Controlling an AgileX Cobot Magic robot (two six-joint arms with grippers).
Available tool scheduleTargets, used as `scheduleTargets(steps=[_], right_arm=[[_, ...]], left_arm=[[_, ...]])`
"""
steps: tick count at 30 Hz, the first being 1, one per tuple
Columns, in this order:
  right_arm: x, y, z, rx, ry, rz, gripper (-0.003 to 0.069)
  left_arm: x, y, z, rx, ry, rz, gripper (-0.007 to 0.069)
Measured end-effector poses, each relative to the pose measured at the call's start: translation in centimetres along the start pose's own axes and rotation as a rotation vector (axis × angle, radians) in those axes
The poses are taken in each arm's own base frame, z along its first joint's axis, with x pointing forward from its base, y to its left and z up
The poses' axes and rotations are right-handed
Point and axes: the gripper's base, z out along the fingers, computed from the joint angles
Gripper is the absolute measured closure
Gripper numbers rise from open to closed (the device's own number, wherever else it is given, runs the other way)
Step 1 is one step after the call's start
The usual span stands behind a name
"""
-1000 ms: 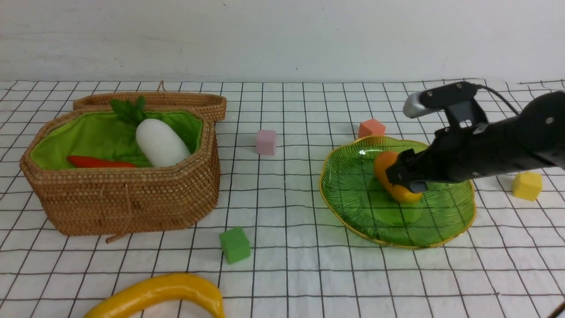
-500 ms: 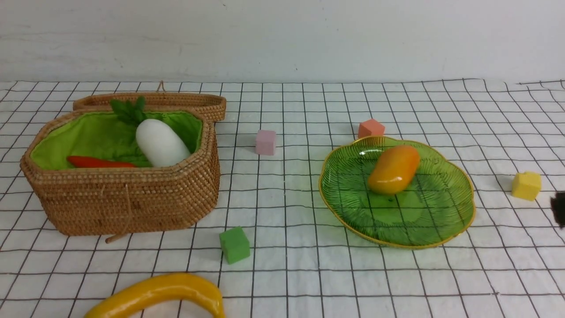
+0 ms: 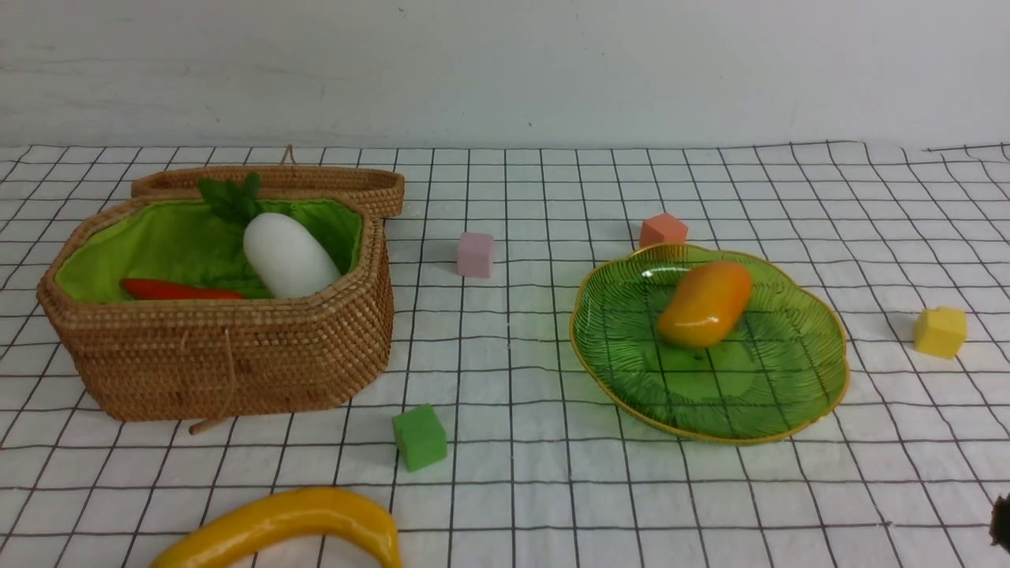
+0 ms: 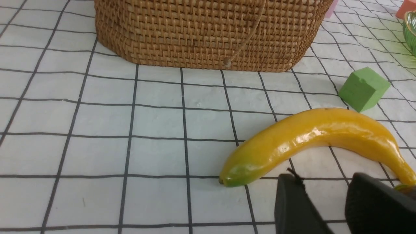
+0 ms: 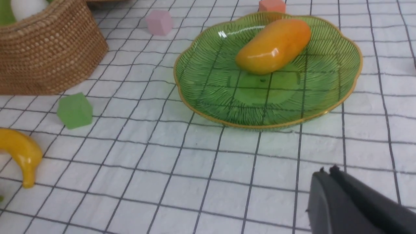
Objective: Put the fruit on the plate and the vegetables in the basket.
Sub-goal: Grab a mangosteen with your left arm and put it on the plate on the right
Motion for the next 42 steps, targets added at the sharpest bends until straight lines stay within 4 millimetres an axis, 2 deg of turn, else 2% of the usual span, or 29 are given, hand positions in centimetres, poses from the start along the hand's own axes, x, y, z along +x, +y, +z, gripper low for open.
scheduleTargets(steps=[4,9,11,12,13,15,16,23,42], right_arm=[[1.2,-0.1,0.3,-0.005,0.050,0.007,0.0664],[2.1,-0.4,-0.9,0.053,-0.019,-0.043,0.0663],[3.2,-0.8,-1.5,0.105,-0.059,-0.088,0.0663],[4.3,-1.1,-1.7,0.141,-0.082,-0.106,0.0662],[5.5,-1.3,-1.7,0.167,-0.092,-0.111,0.0661],[6.5,-1.6,-1.5,0.189,-0.094,-0.095,0.0660],[8.2,-2.2,-0.9,0.220,-0.071,-0.055,0.0659],[8.0,-2.9,-1.0,0.299,-0.126,-0.046,0.0655],[8.0,-3.0,-1.0,0.307,-0.128,-0.051,0.0641]], left_arm=[[0.0,0.0,0.0,-0.001,0.000,0.000,0.0386],[0.0,0.0,0.0,-0.001,0.000,0.000,0.0386],[0.0,0.0,0.0,-0.001,0.000,0.000,0.0386],[0.0,0.0,0.0,-0.001,0.000,0.000,0.0386],[0.0,0.0,0.0,-0.001,0.000,0.000,0.0386],[0.0,0.0,0.0,-0.001,0.000,0.000,0.0386],[0.0,0.0,0.0,-0.001,0.001,0.000,0.0386],[0.0,0.0,0.0,-0.001,0.000,0.000,0.0386],[0.0,0.0,0.0,-0.001,0.000,0.000,0.0386]])
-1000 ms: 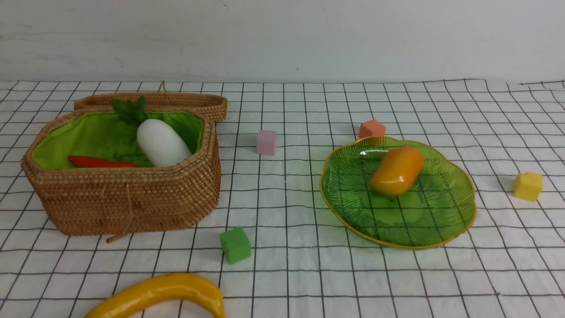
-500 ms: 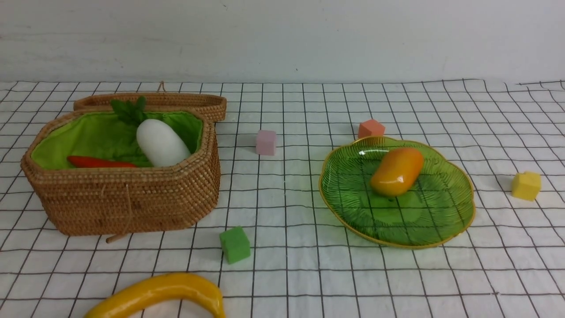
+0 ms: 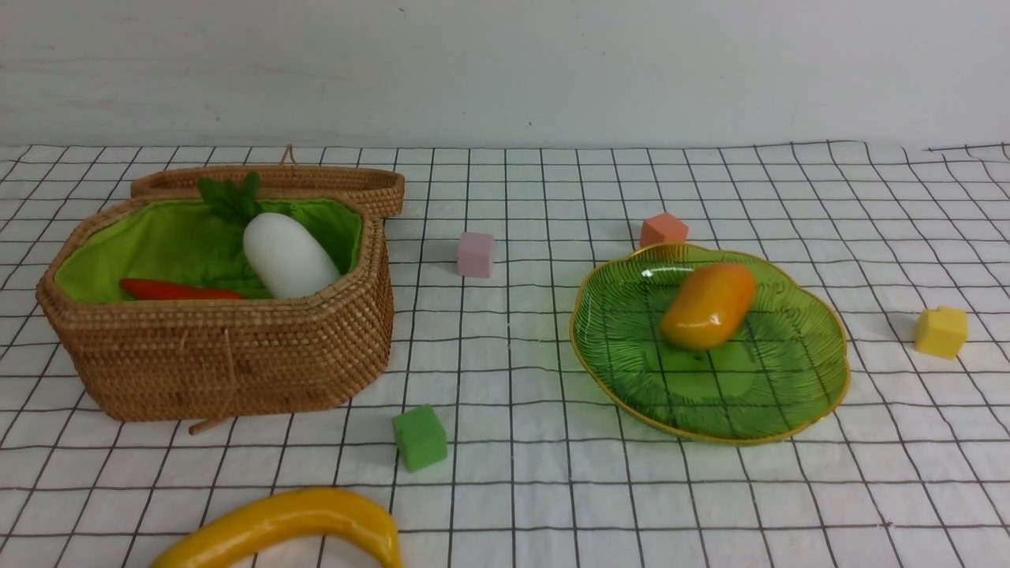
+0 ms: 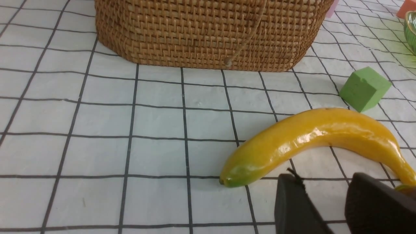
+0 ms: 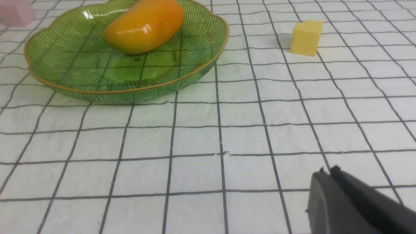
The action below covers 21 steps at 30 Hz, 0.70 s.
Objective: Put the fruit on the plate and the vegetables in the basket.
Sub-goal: Grab a mangosteen with your left arm and put it on the plate on the right
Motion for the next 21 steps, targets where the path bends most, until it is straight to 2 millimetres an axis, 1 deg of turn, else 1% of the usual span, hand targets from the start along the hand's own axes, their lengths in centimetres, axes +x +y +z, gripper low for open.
scheduleTargets(steps=[10,14,17,19,20,21], right_arm=[[0.0,0.0,0.0,0.000,-0.002,0.000,0.0633],[0.0,0.0,0.0,0.000,-0.002,0.001,0.0629],[0.0,0.0,0.0,0.001,-0.002,0.000,0.0626],[0.0,0.0,0.0,0.001,-0.002,-0.001,0.0623],[0.0,0.0,0.0,0.001,-0.002,-0.001,0.0623],[0.0,0.0,0.0,0.001,-0.002,-0.001,0.0623]], left_arm=[[0.0,0.0,0.0,0.000,0.000,0.000,0.0386],[-0.4,-0.1,0.0,0.015,-0.049,-0.005,0.0386],[-1.9,-0.6,-0.2,0.066,-0.209,-0.030,0.0386],[-3.2,-0.9,-0.6,0.112,-0.355,-0.068,0.0386],[-3.5,-0.9,-0.7,0.121,-0.389,-0.077,0.0386],[-4.4,-1.1,-1.2,0.150,-0.497,-0.102,0.0386]])
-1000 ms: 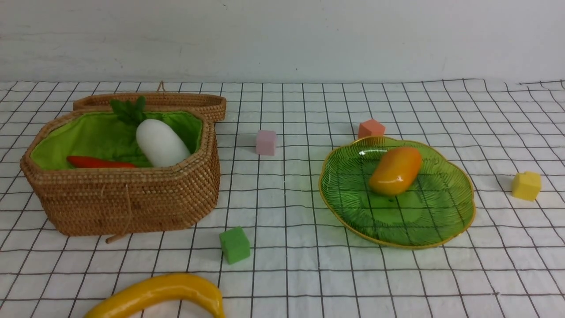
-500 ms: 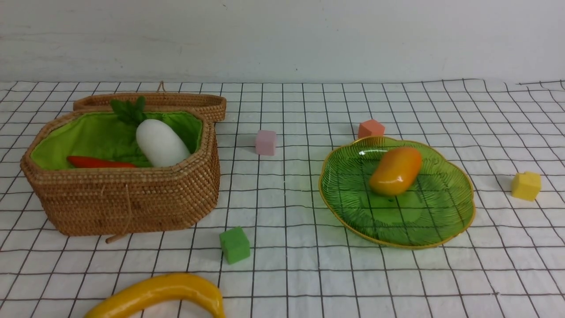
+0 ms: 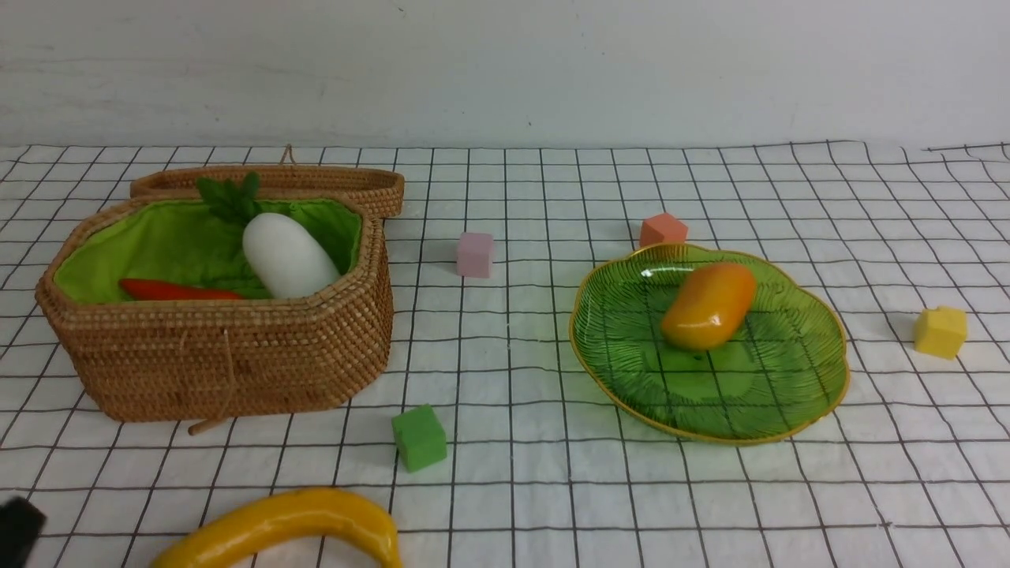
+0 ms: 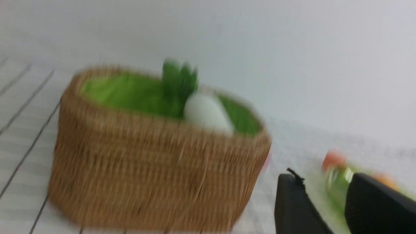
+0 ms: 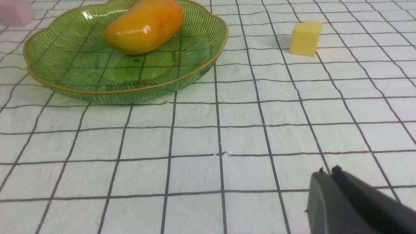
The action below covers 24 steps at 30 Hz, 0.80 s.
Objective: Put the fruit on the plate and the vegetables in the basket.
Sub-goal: Grab a mangosteen with your left arm and put it on the plate on the right
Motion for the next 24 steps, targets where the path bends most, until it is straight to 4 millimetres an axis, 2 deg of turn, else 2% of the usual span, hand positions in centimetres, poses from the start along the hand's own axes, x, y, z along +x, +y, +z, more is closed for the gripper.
scheduleTargets(steps=[4,6,8,9,10,11,13,15,16,18,22,24], right_arm=[[0.0,0.0,0.0,0.000,0.000,0.000,0.0623],[0.0,0.0,0.0,0.000,0.000,0.000,0.0621],[0.0,0.0,0.0,0.000,0.000,0.000,0.0617],[0.0,0.0,0.0,0.000,0.000,0.000,0.0615],[0.0,0.0,0.0,0.000,0.000,0.000,0.0614],[0.0,0.0,0.0,0.000,0.000,0.000,0.0611],[0.0,0.0,0.0,0.000,0.000,0.000,0.0608],[0.0,0.0,0.0,0.000,0.000,0.000,0.0605],[0.0,0.0,0.0,0.000,0.000,0.000,0.0603],[0.0,0.0,0.0,0.000,0.000,0.000,0.0600],[0.0,0.0,0.0,0.000,0.000,0.000,0.0594],[0.0,0.0,0.0,0.000,0.000,0.000,0.0591]], left_arm=[[-3.8,-0.7,-0.7,0.087,-0.398,-0.075,0.0386],[-5.0,-1.0,-1.0,0.103,-0.462,-0.095,0.0386],[-9.8,-2.4,-1.5,0.144,-0.577,-0.121,0.0386],[-11.4,-3.0,-1.5,0.150,-0.586,-0.127,0.0386],[-11.7,-3.1,-1.2,0.146,-0.569,-0.129,0.0386],[-14.5,-4.1,-0.9,0.154,-0.560,-0.132,0.0386],[-17.6,-5.3,0.8,0.140,-0.462,-0.134,0.0386],[-19.5,-6.1,3.2,0.109,-0.309,-0.132,0.0386],[-19.7,-6.3,3.8,0.101,-0.274,-0.132,0.0386],[-19.7,-6.6,7.2,0.044,-0.053,-0.109,0.0386],[-17.7,-6.0,11.9,-0.039,0.188,-0.023,0.0386],[-16.5,-5.6,13.1,-0.066,0.276,-0.017,0.0386]])
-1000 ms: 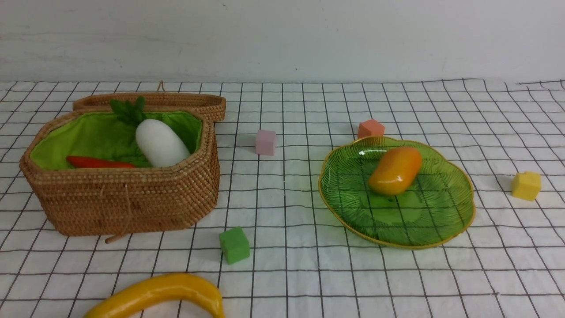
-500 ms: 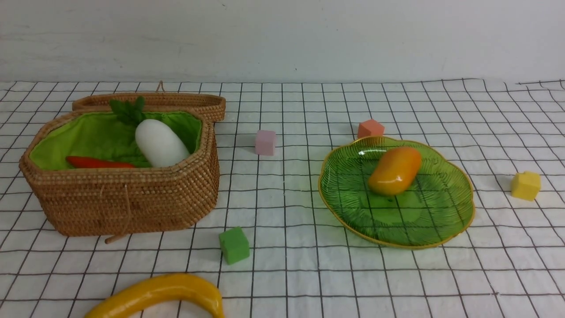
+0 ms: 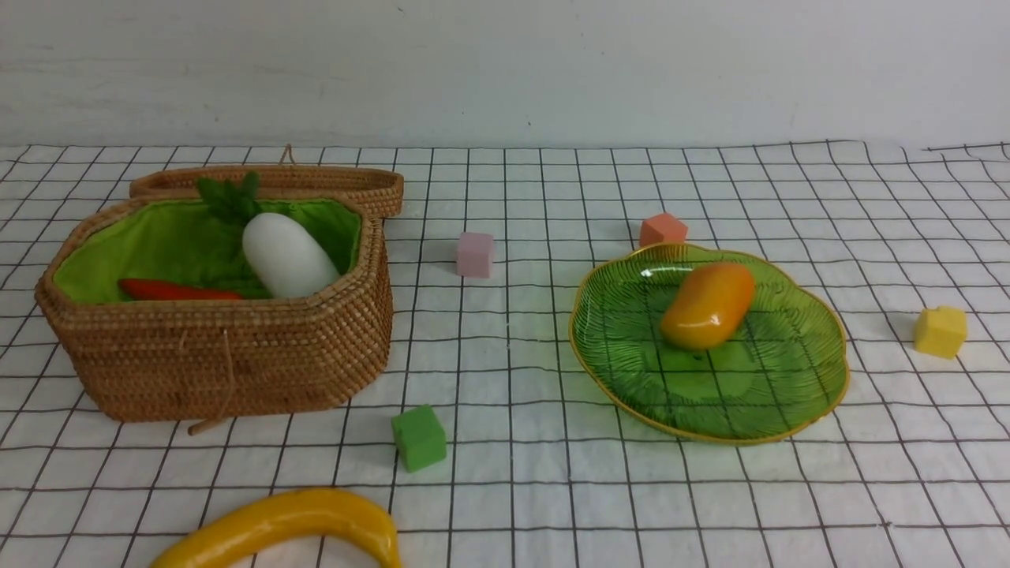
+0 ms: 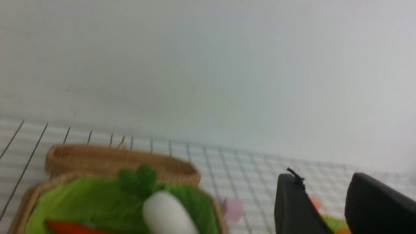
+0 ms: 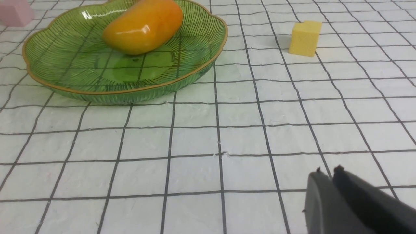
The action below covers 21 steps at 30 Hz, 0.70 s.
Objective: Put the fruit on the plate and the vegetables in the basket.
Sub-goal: Grab a mangosteen with your left arm and put it on the plate on the right
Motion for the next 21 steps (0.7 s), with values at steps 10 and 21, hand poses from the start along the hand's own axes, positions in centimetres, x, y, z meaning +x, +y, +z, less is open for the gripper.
scheduleTargets(steps=[10,21], right_arm=[[0.0,0.0,0.0,0.000,-0.001,0.000,0.0578],[0.0,0.0,0.0,0.000,-0.001,-0.001,0.0562]], left_arm=[[9.7,-0.3,5.3,-0.019,0.888,0.100,0.0348],[22.7,-4.3,7.9,-0.012,1.319,0.415,-0.0043]])
